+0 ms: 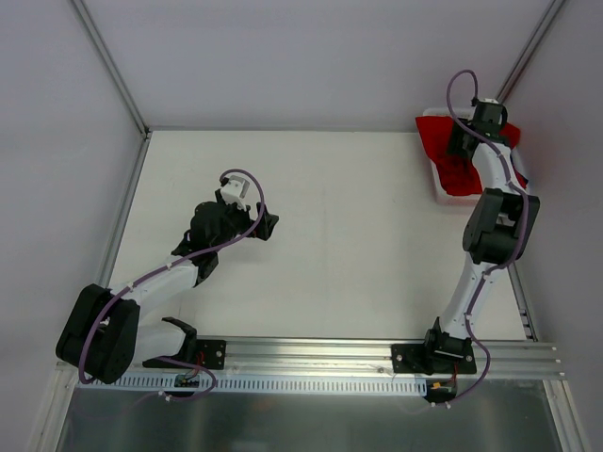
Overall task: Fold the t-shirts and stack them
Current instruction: Grab crumpled tshirt from bin with the right arm
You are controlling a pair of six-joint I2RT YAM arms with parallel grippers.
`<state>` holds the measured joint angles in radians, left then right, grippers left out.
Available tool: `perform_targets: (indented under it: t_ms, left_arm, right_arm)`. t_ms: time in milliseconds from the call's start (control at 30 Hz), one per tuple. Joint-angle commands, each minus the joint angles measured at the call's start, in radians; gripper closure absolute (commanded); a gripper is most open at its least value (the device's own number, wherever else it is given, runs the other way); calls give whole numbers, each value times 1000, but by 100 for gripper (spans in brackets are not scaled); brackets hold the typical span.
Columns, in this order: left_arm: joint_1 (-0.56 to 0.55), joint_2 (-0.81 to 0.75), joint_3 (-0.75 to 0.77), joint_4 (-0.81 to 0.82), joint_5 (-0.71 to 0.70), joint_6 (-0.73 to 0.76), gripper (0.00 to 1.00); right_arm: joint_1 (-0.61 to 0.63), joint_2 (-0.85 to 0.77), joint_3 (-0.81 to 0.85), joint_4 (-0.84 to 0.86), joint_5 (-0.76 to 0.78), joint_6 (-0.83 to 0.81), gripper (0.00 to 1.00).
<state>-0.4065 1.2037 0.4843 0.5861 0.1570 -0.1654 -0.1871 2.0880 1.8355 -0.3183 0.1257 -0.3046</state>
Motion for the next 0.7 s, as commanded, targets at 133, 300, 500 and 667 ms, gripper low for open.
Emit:
perform_targets:
  t_ms: [133,300,500,667]
  left_arm:
    - [-5,7,20,20,29,1,1]
    - [-6,8,22,17,27,1,1]
    - [-6,17,27,15,33,0,1]
    - [-6,16,28,15,36,0,1]
  right_arm:
    - [5,52,-1,58,-37,13,40]
    - [5,73,-18,74,-37,10,57]
    - [3,66,-30,76,-40,16,83]
    - [5,32,-38,73,-43,32,100]
